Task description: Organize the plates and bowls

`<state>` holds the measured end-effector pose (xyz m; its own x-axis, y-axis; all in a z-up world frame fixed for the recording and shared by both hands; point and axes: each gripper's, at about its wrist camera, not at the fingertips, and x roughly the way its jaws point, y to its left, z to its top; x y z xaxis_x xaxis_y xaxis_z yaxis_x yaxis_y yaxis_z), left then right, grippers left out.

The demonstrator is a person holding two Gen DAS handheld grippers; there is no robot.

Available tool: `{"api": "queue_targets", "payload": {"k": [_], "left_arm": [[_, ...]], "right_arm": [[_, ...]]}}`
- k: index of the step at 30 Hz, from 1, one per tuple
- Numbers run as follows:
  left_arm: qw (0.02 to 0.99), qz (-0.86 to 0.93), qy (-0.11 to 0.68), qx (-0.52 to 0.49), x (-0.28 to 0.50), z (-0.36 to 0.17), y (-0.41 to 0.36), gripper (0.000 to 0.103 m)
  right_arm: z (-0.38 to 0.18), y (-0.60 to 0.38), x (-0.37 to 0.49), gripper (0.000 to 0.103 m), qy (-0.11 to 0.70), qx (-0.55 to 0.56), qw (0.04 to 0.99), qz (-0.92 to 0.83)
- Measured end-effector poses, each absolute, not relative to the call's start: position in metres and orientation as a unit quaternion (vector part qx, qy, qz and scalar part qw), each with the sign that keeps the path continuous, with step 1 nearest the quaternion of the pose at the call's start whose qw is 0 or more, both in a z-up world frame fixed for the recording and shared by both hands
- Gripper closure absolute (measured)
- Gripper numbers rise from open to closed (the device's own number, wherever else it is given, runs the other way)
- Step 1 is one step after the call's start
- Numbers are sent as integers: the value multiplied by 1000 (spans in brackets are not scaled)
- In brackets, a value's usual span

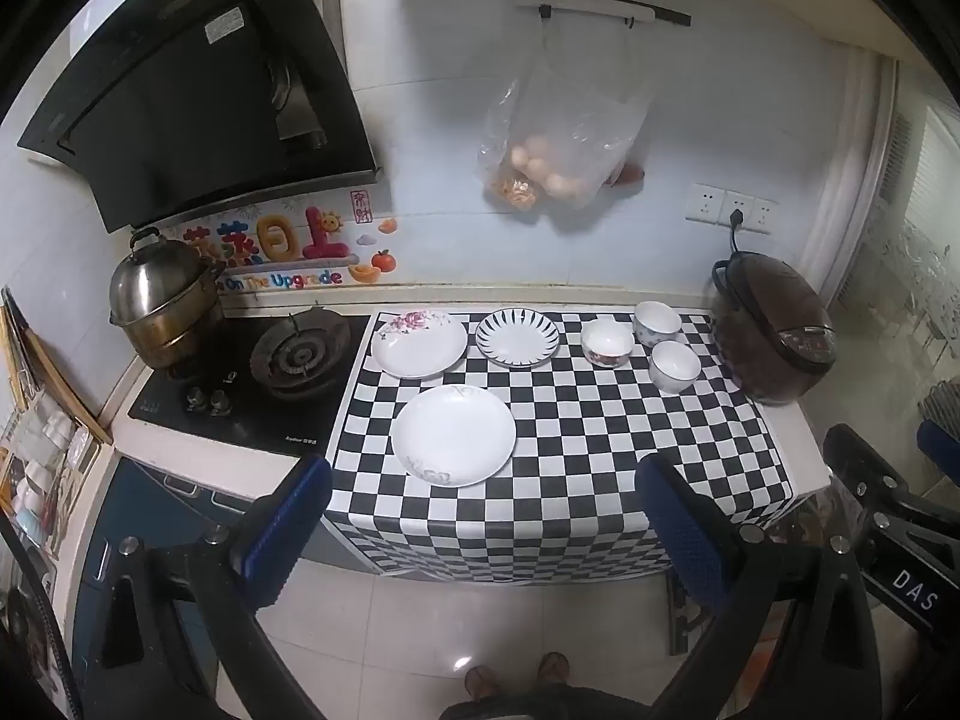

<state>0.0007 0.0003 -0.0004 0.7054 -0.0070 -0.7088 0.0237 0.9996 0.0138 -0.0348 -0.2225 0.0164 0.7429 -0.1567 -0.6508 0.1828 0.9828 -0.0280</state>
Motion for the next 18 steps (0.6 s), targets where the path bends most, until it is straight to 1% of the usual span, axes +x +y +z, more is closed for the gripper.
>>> {"api": "queue_targets", "payload": {"k": [18], "left_arm": [[925, -9, 380, 11, 1, 0, -7, 0]], "right_arm": [[16, -222, -35, 0, 349, 15, 932, -93]]}}
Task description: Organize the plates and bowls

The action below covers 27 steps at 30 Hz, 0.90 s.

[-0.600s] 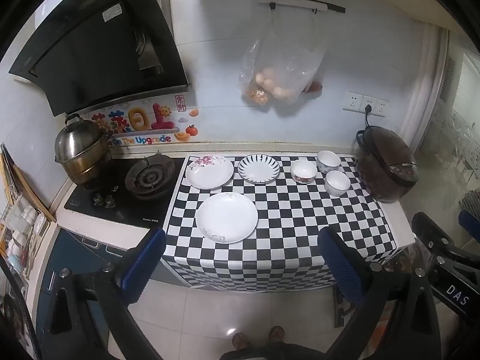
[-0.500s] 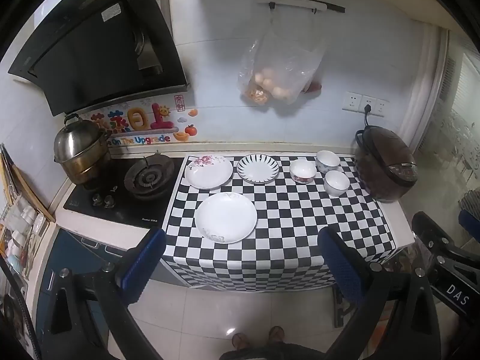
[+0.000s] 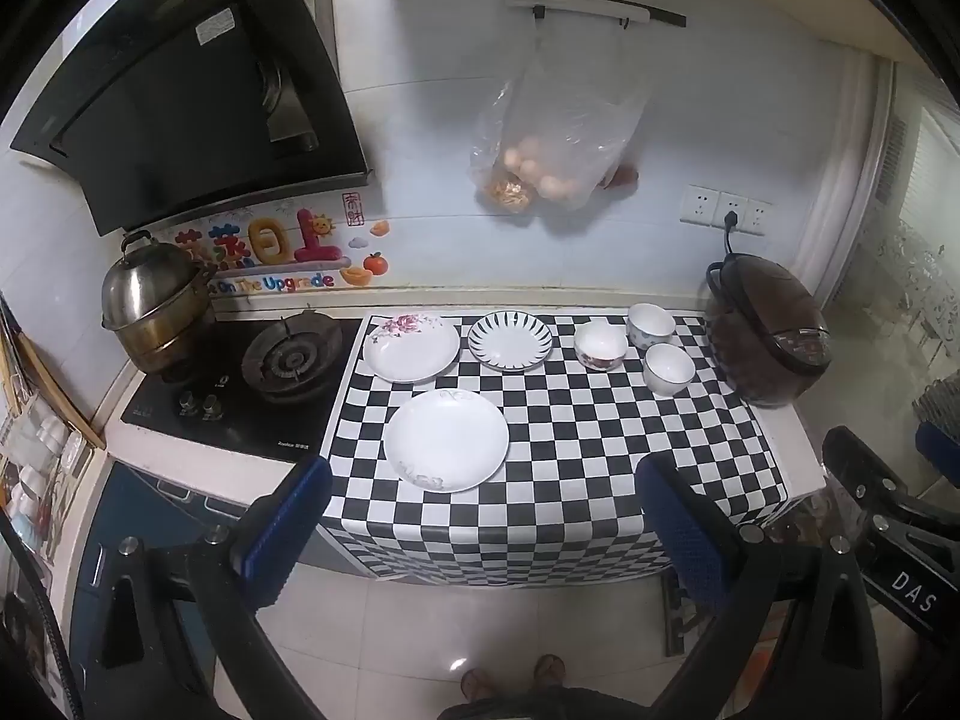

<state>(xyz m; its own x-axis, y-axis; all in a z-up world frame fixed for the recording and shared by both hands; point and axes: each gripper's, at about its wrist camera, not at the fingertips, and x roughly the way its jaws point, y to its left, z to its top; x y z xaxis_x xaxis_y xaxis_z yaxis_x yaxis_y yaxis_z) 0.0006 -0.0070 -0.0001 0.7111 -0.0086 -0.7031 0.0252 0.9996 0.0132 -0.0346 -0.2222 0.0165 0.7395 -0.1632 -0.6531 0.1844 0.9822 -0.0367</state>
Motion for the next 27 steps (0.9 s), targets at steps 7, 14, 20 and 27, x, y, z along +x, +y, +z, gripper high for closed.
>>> {"api": "queue_targets", "payload": {"k": [7, 14, 20, 27], "left_arm": [[925, -10, 380, 10, 0, 0, -6, 0], [925, -11, 380, 10, 6, 3, -16, 0], [925, -10, 380, 10, 6, 3, -16, 0], [926, -9, 378, 13, 18, 5, -34, 0]], "right_arm": [[19, -233, -33, 0, 346, 17, 933, -93], [16, -233, -32, 0, 347, 17, 933, -94], [16, -234, -26, 0, 346, 14, 933, -99], [16, -235, -26, 0, 346, 16, 933, -99]]}}
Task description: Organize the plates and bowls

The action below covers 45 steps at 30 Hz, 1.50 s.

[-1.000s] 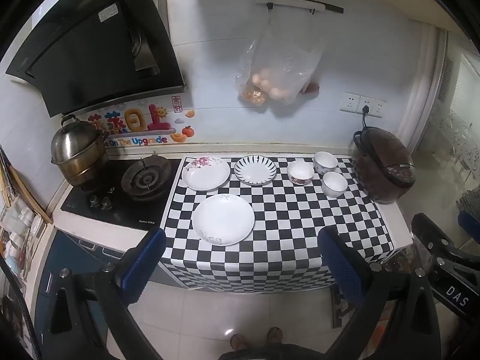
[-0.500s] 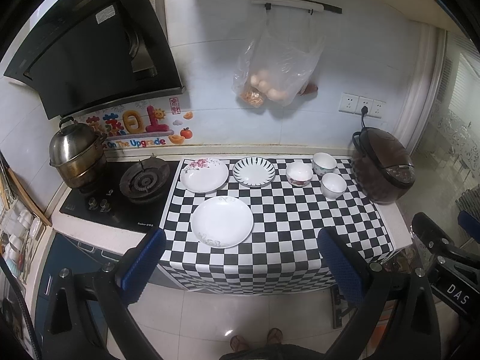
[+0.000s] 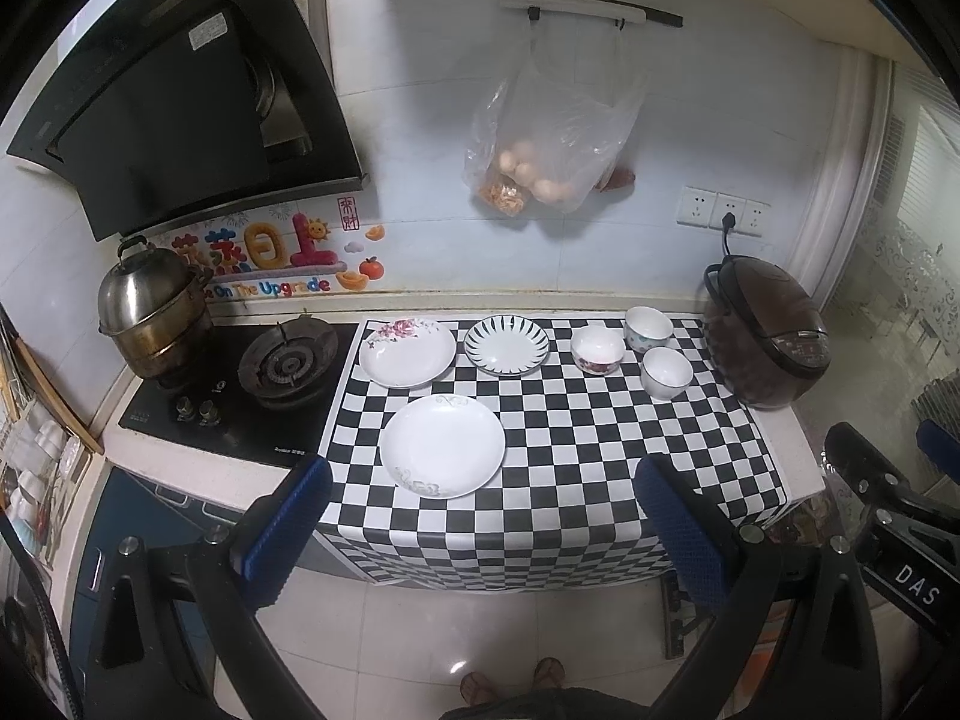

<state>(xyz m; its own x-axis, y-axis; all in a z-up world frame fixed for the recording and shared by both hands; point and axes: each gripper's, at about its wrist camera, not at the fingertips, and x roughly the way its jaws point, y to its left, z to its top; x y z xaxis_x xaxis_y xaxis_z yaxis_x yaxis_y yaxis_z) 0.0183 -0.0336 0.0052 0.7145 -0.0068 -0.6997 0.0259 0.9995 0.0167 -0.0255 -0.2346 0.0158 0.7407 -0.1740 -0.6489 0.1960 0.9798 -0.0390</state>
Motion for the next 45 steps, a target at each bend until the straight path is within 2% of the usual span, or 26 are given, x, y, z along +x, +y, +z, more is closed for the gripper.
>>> {"api": "queue_targets", "payload": {"k": [45], "left_arm": [[926, -7, 376, 4, 5, 3, -30, 0]], "right_arm": [[17, -233, -38, 0, 348, 16, 933, -93]]}}
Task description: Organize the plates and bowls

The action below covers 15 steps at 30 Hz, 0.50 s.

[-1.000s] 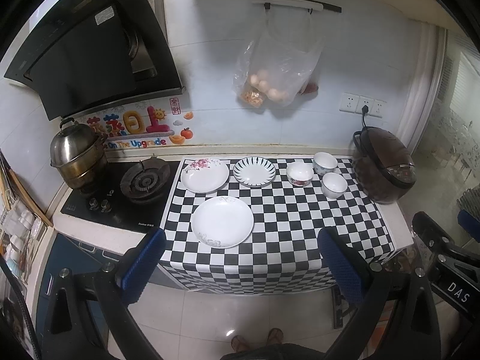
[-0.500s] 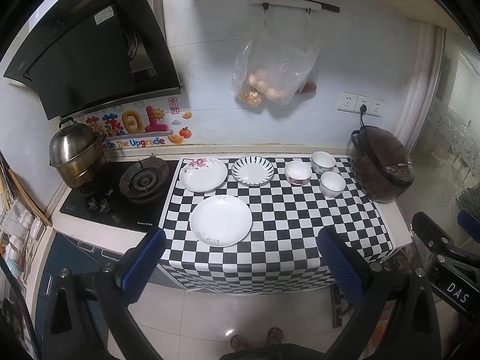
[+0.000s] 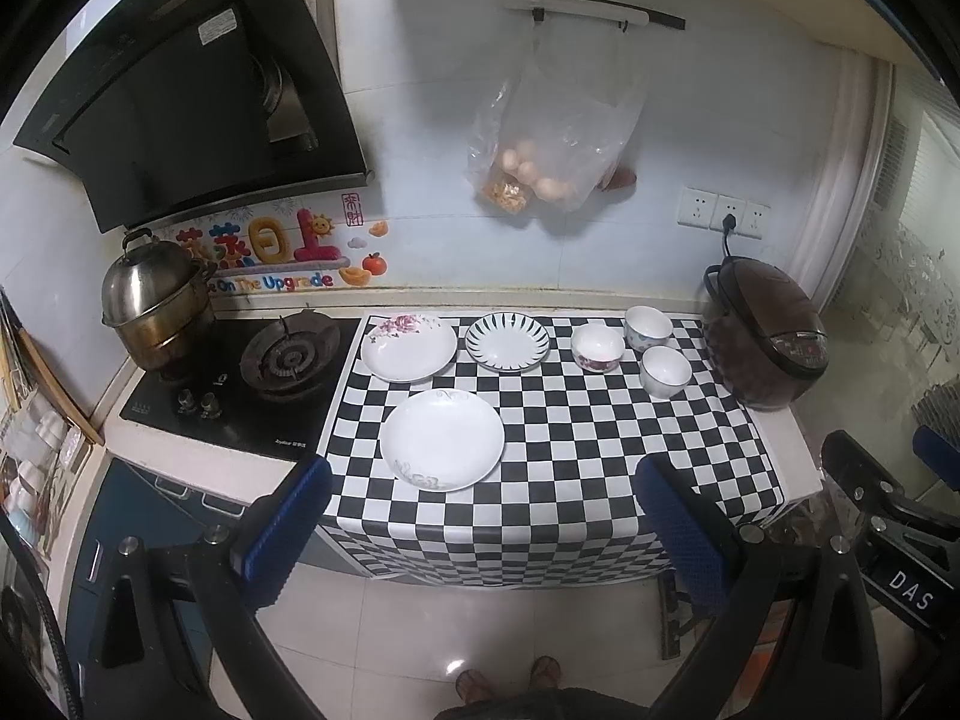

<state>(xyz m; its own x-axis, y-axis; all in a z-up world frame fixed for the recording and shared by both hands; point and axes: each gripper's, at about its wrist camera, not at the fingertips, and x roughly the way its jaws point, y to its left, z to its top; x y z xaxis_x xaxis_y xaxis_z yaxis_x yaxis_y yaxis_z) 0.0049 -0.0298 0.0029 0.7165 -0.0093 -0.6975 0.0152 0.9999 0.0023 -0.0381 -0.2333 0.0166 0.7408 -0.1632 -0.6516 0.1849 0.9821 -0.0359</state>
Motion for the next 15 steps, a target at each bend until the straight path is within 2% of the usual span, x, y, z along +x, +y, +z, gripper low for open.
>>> {"api": "queue_targets", "payload": {"k": [6, 11, 15], "left_arm": [[926, -5, 377, -2, 6, 1, -26, 0], [931, 22, 364, -15, 23, -8, -20, 0], [929, 70, 363, -10, 46, -27, -12, 0]], "right_arm": [[16, -236, -33, 0, 346, 17, 934, -91], [2, -240, -21, 0, 297, -3, 953, -53], [-22, -243, 12, 0, 330, -4, 944, -5]]}}
